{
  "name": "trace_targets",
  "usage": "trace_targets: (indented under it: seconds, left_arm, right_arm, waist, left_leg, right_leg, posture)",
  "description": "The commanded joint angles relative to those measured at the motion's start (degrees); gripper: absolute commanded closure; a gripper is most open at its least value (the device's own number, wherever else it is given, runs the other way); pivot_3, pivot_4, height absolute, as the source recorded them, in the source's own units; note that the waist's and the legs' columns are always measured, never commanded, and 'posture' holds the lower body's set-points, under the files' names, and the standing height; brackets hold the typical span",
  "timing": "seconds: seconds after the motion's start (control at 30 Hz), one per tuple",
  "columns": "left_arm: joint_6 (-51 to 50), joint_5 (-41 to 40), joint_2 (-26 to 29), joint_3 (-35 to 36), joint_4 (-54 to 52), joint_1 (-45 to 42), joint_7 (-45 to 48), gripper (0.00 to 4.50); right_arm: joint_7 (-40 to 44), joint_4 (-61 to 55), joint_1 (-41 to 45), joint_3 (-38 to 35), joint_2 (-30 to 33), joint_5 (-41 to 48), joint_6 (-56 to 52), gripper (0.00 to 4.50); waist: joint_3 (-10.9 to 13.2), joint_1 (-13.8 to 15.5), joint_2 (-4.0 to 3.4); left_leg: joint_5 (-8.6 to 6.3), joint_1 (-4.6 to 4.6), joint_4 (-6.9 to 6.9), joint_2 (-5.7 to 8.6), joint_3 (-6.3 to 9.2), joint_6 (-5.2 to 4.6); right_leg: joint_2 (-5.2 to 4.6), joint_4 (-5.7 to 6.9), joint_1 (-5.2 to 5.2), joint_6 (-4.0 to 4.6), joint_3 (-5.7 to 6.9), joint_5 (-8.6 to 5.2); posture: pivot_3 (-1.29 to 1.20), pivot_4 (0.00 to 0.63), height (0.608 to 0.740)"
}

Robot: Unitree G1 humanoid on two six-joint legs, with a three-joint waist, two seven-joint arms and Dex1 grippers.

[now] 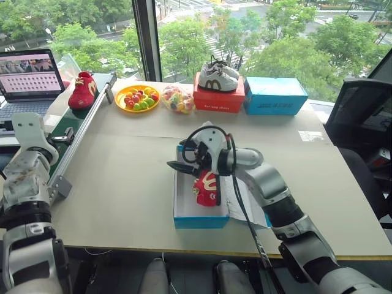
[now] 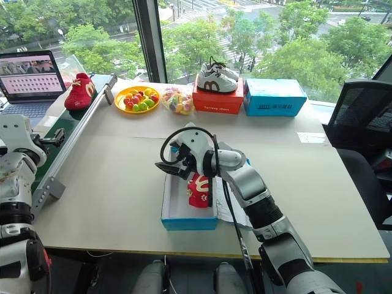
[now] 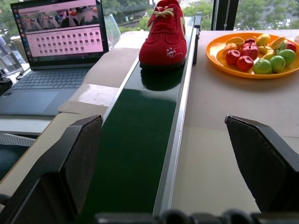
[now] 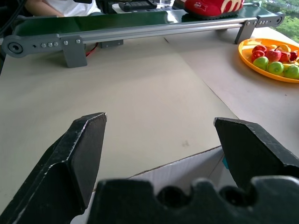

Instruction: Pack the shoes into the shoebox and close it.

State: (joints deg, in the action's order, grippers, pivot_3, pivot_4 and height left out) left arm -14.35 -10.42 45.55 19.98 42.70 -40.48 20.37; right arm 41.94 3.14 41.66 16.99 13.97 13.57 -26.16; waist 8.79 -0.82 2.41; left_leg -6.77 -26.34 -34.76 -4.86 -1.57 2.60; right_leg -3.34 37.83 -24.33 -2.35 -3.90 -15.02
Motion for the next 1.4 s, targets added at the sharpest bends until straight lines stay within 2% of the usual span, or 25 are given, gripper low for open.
trace_targets:
  seconds: [0.03,0.2,0.37,0.57,0.87,1.17,1.27,1.4]
  left_arm:
    - [3.96,2.18,3.34,-1.61,7.76,-4.99,2.83,0.0]
    - [7.61,3.06,6.31,-1.32,18.25,-10.1,2.69,0.0]
    - [11.16,1.9,6.99,-0.22,23.16,-11.49,4.33,0.0]
    - [12.18,0.46,7.42,1.25,24.99,-10.97,5.86,0.0]
    - [12.47,0.13,7.0,1.94,25.09,-10.34,6.86,0.0]
    - [2.99,0.64,6.28,0.52,26.93,-6.85,11.3,0.0]
    - [0.06,0.48,6.16,0.63,27.04,-5.47,11.39,0.74]
    - [-1.29,-0.5,5.57,1.43,25.79,-4.93,12.1,2.18]
  right_arm:
    - [-0.38,-5.29,-0.64,-2.83,0.6,1.54,-2.0,0.12]
    - [-0.65,-8.53,-2.86,-3.59,1.96,1.57,-4.42,0.12]
    - [-1.85,-9.89,-3.21,-4.7,1.98,2.17,-6.35,0.12]
    - [-3.32,-11.89,-3.47,-6.89,1.94,3.18,-9.05,0.12]
    - [-3.39,-12.29,-2.97,-6.27,2.91,2.43,-9.86,0.12]
    - [-3.28,-13.21,-3.0,-5.74,3.71,1.96,-10.87,0.12]
    - [-3.35,-13.29,-3.09,-5.61,4.15,1.7,-11.01,0.0]
    - [-3.5,-13.38,-3.15,-5.43,4.63,1.22,-11.19,0.0]
  waist:
    - [0.0,0.05,0.0]
    - [0.0,-0.01,0.02]
    - [0.0,0.02,0.02]
    - [0.0,0.09,0.07]
    - [0.0,0.08,0.09]
    - [0.0,0.03,0.08]
    - [-0.01,-0.02,0.07]
    - [-0.06,0.46,-0.04]
  left_leg:
    - [0.0,0.0,0.01,0.0,0.0,0.0]
    - [0.0,0.0,0.0,0.0,0.0,0.0]
    - [0.0,0.0,0.0,0.0,0.0,0.01]
    - [0.0,0.0,-0.01,0.0,0.0,0.01]
    - [0.0,0.0,-0.01,-0.01,0.0,0.01]
    - [0.0,0.0,-0.01,-0.01,-0.01,0.01]
    - [0.0,0.02,-0.01,0.0,-0.01,0.01]
    - [-0.04,0.22,0.03,-0.01,-0.01,0.07]
  right_leg:
    - [0.0,-0.01,0.0,0.0,0.0,0.0]
    - [0.0,0.02,0.0,0.0,0.0,0.0]
    - [0.0,0.06,-0.03,0.0,0.0,-0.01]
    - [-0.01,0.07,-0.02,0.0,0.01,-0.01]
    - [-0.01,0.08,-0.02,0.0,0.01,-0.01]
    - [-0.01,0.09,-0.03,0.0,0.01,-0.01]
    - [-0.01,0.14,-0.03,0.01,0.01,-0.02]
    - [-0.02,0.25,0.07,0.07,0.03,-0.07]
  posture:
    - [0.0,0.15,0.74]
    - [0.0,0.15,0.74]
    - [0.0,0.15,0.74]
    - [0.0,0.15,0.74]
    - [0.0,0.15,0.74]
    - [0.0,0.15,0.74]
    - [0.0,0.15,0.74]
    - [0.0,0.15,0.74]
